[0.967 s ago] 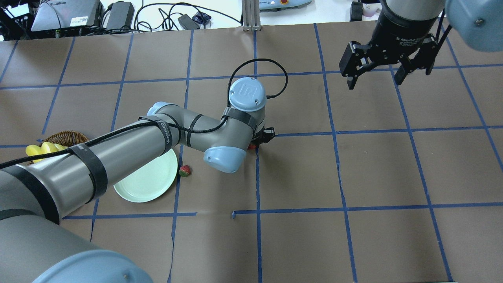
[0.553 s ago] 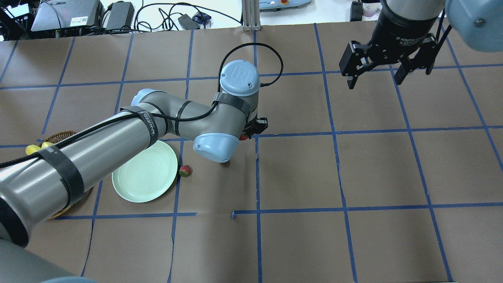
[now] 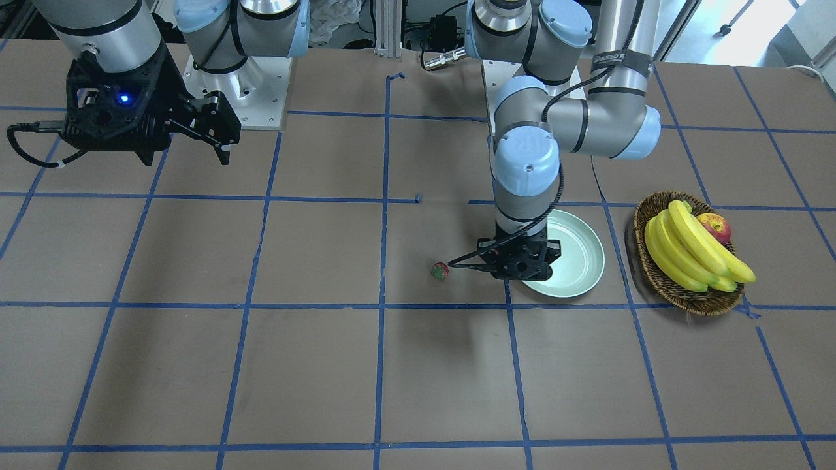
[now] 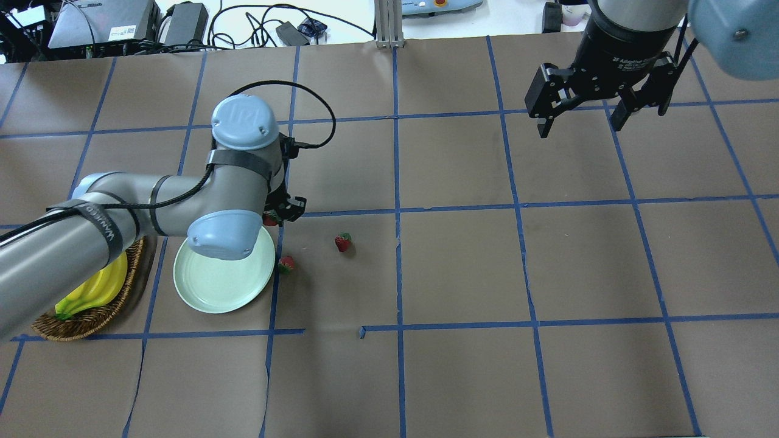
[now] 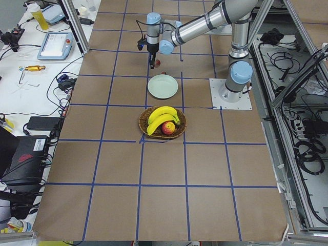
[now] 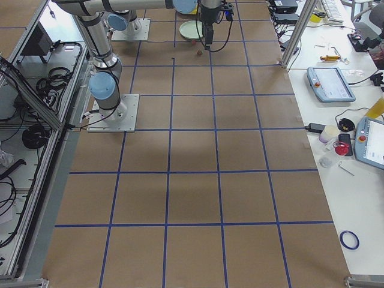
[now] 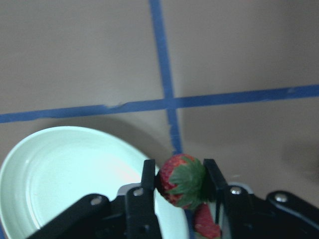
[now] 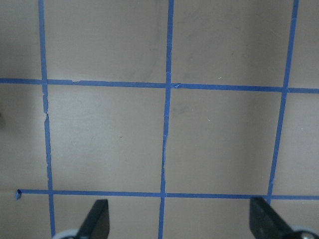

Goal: Collect all strawberries into plate
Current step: 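Lower the strawberry onto the plate and open the left gripper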

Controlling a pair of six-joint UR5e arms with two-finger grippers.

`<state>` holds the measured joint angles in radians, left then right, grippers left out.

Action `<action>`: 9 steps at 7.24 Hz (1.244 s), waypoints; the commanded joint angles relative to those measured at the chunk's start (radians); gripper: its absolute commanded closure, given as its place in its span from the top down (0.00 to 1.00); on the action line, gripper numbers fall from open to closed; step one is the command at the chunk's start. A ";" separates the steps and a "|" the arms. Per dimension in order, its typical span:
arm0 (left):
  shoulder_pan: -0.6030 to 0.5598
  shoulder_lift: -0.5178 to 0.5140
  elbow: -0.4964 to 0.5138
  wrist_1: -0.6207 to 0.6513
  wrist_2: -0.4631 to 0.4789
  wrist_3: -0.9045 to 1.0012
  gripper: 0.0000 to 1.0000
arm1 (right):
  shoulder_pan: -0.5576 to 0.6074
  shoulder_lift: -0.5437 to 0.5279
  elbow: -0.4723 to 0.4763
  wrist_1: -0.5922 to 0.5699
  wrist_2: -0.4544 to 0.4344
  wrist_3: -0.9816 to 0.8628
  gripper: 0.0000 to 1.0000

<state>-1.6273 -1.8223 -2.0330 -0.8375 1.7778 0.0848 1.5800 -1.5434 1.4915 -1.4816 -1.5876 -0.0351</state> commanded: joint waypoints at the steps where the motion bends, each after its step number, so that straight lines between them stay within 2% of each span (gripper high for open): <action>1: 0.139 0.054 -0.174 0.131 0.020 0.177 0.00 | 0.001 0.000 0.001 0.000 0.000 0.000 1.00; 2: 0.141 0.060 -0.196 0.138 0.020 0.175 0.00 | 0.002 0.000 0.001 0.000 0.000 0.000 1.00; 3: 0.133 0.063 -0.197 0.140 0.011 0.171 0.99 | 0.003 0.000 0.001 0.000 0.000 0.000 1.00; 4: 0.127 0.072 -0.188 0.137 0.000 0.165 1.00 | 0.003 0.000 0.001 0.000 0.000 0.000 1.00; 5: 0.121 0.084 -0.168 0.124 -0.049 0.164 1.00 | 0.005 0.000 0.001 0.000 0.000 0.001 1.00; 6: 0.094 0.087 -0.083 -0.026 -0.145 0.133 1.00 | 0.005 0.002 0.001 0.001 0.000 0.001 1.00; 7: 0.017 0.062 0.012 -0.137 -0.159 -0.013 1.00 | 0.006 0.000 0.003 0.001 0.000 0.001 1.00; 9: -0.121 -0.016 0.057 -0.121 -0.244 -0.227 0.98 | 0.006 0.000 0.003 0.001 -0.002 0.001 1.00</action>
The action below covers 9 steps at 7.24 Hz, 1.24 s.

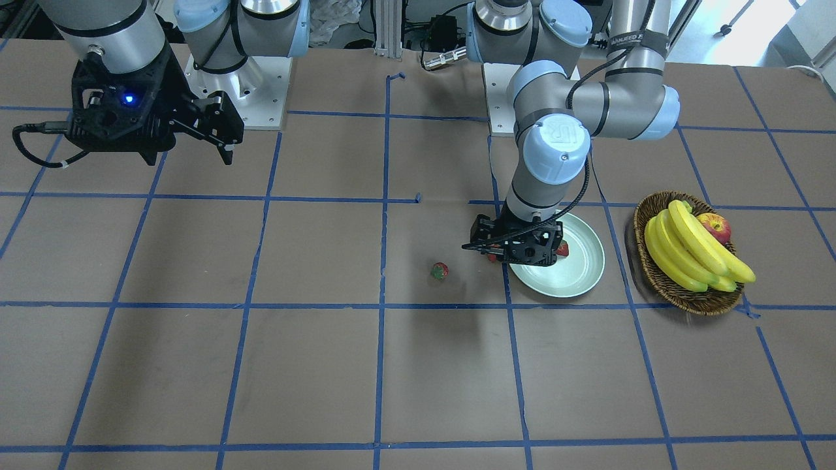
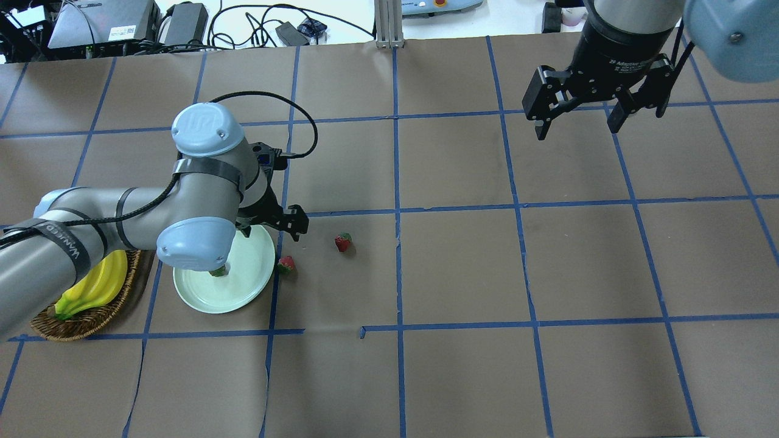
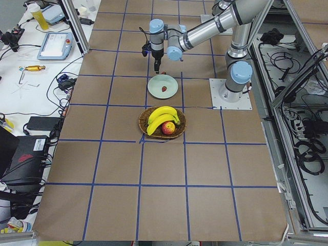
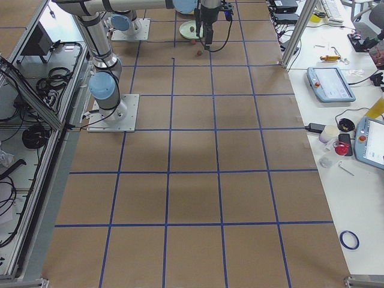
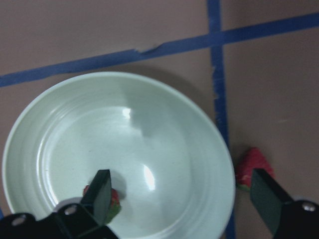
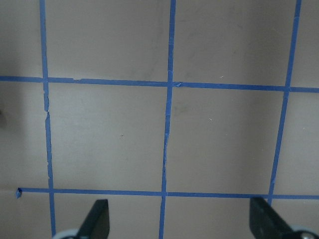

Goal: Collect all strawberries into plate
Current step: 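Move the left gripper to the strawberry mid-table and grasp it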

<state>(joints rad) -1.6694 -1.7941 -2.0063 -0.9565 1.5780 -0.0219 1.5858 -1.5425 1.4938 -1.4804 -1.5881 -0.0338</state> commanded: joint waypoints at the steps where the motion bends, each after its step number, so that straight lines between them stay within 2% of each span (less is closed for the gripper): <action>1: -0.120 -0.091 0.035 0.069 -0.044 -0.177 0.96 | 0.000 -0.001 0.000 0.002 0.000 0.000 1.00; 3: -0.167 -0.163 0.037 0.139 -0.032 -0.231 0.88 | 0.000 0.001 0.000 0.002 0.000 0.000 1.00; 4: -0.167 -0.183 0.038 0.171 -0.033 -0.231 0.65 | 0.000 0.001 -0.001 0.002 0.000 0.000 1.00; 5: -0.167 -0.201 0.063 0.177 -0.030 -0.231 0.38 | 0.000 0.001 -0.001 0.000 0.000 0.000 1.00; 7: -0.167 -0.203 0.084 0.168 -0.020 -0.219 0.02 | 0.000 0.001 -0.001 0.000 0.000 0.000 1.00; 8: -0.165 -0.180 0.086 0.156 0.006 -0.210 0.01 | 0.000 0.001 -0.001 0.002 0.000 0.000 1.00; 9: -0.144 -0.148 0.106 0.086 0.020 -0.148 0.01 | 0.000 0.001 -0.003 0.003 0.000 0.000 1.00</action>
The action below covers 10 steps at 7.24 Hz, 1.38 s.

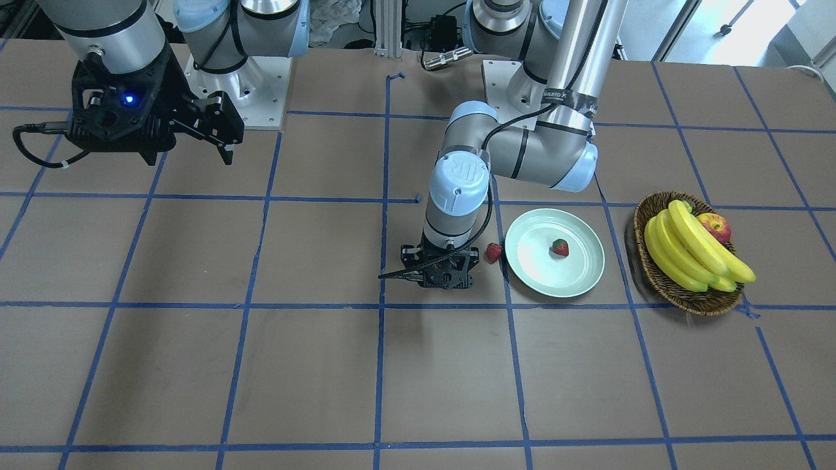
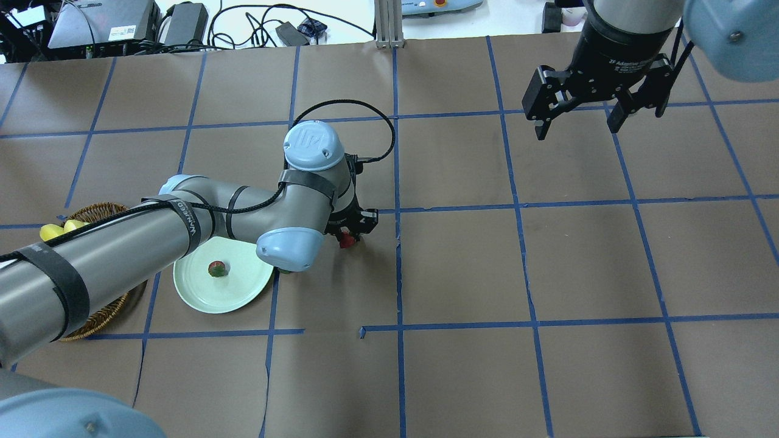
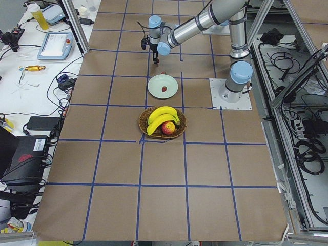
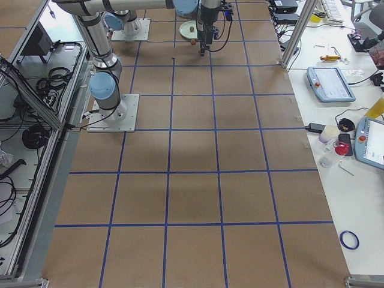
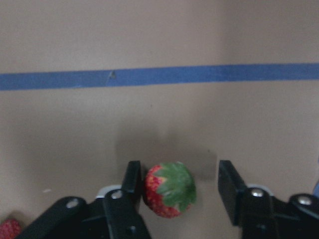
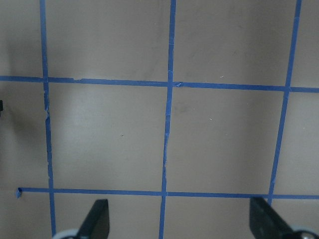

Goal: Collect all strawberries into plate
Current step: 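Place the strawberry on the plate and open the left gripper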

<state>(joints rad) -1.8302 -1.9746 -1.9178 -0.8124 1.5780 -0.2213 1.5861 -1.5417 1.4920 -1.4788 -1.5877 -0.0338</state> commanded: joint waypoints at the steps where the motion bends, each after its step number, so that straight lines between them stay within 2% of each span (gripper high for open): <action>1: 0.081 0.074 0.025 -0.164 0.058 0.113 0.02 | 0.000 0.000 -0.001 0.002 0.000 -0.002 1.00; 3: 0.229 0.150 -0.006 -0.238 0.069 0.341 0.03 | 0.000 0.000 -0.001 -0.003 0.000 -0.003 1.00; 4: 0.320 0.180 -0.062 -0.238 0.068 0.476 0.03 | 0.000 0.002 -0.001 -0.003 0.000 -0.003 1.00; 5: 0.374 0.197 -0.132 -0.226 0.065 0.531 0.03 | 0.000 0.002 -0.001 -0.003 0.000 -0.003 1.00; 6: 0.394 0.204 -0.201 -0.178 0.097 0.537 0.12 | 0.000 0.002 -0.001 -0.003 0.000 -0.003 1.00; 7: 0.391 0.203 -0.220 -0.097 0.100 0.540 0.98 | 0.000 0.003 -0.002 -0.002 0.000 -0.003 1.00; 9: 0.362 0.207 -0.181 -0.086 0.092 0.513 1.00 | 0.002 0.003 -0.001 0.000 -0.002 -0.003 1.00; 10: 0.320 0.214 -0.167 -0.087 0.079 0.397 1.00 | 0.000 0.003 -0.001 0.000 -0.002 -0.003 1.00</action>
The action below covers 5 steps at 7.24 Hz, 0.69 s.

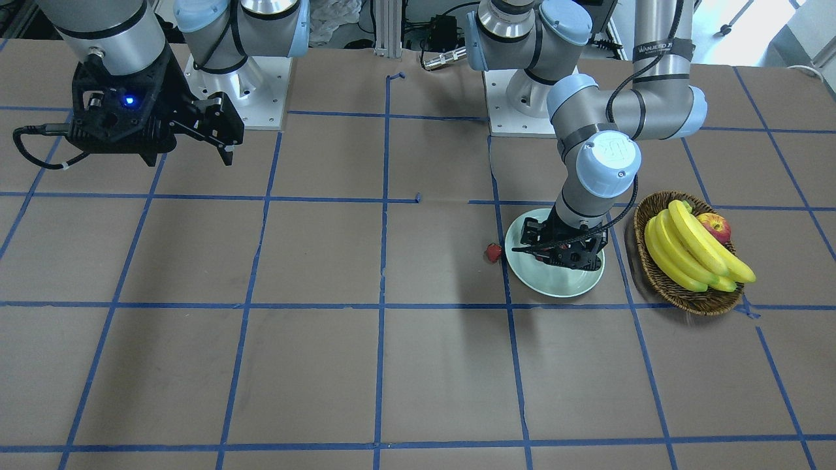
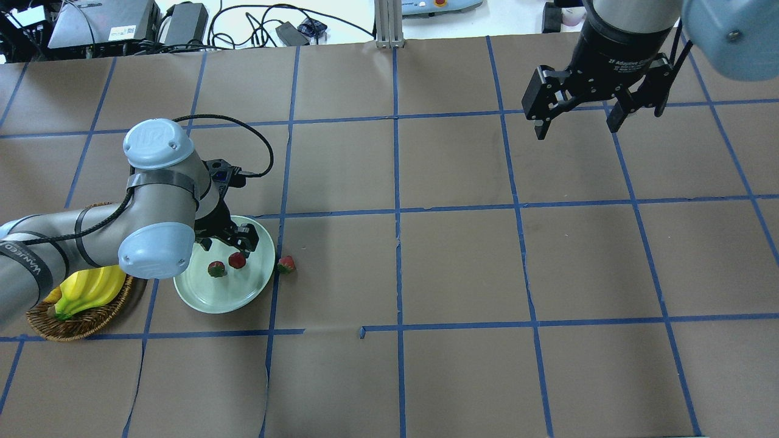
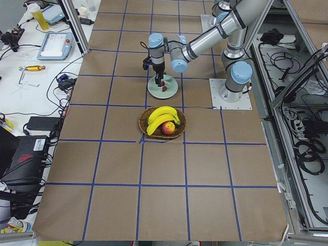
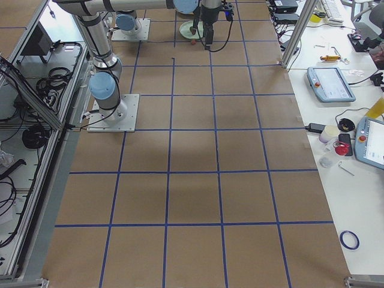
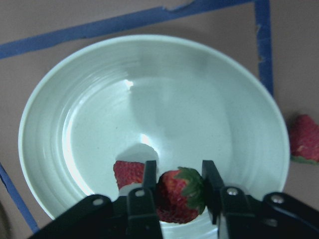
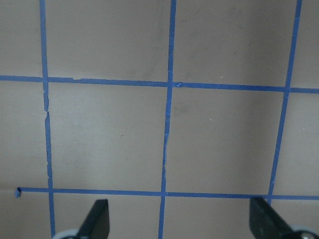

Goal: Collect all strawberries into plate
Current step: 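Grasp the strawberry lying at the plate edge with the left gripper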

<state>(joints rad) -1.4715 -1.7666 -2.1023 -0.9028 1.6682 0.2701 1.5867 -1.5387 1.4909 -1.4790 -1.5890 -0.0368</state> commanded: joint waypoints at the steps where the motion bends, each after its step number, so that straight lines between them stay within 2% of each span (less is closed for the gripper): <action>1: -0.096 0.004 0.028 0.002 -0.018 -0.274 1.00 | -0.001 0.000 0.000 0.002 0.000 0.001 1.00; 3: -0.196 -0.017 0.038 0.007 -0.016 -0.647 1.00 | -0.001 0.000 0.000 0.008 0.001 0.002 1.00; 4: -0.231 -0.022 0.035 0.008 -0.002 -0.887 1.00 | -0.001 0.000 0.000 0.008 0.000 0.002 1.00; 5: -0.240 -0.022 0.034 0.010 0.005 -1.040 1.00 | -0.001 0.000 0.000 0.009 0.001 0.002 1.00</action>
<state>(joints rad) -1.6855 -1.7850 -2.0680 -0.8952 1.6632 -0.5459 1.5861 -1.5386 1.4910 -1.4713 -1.5886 -0.0353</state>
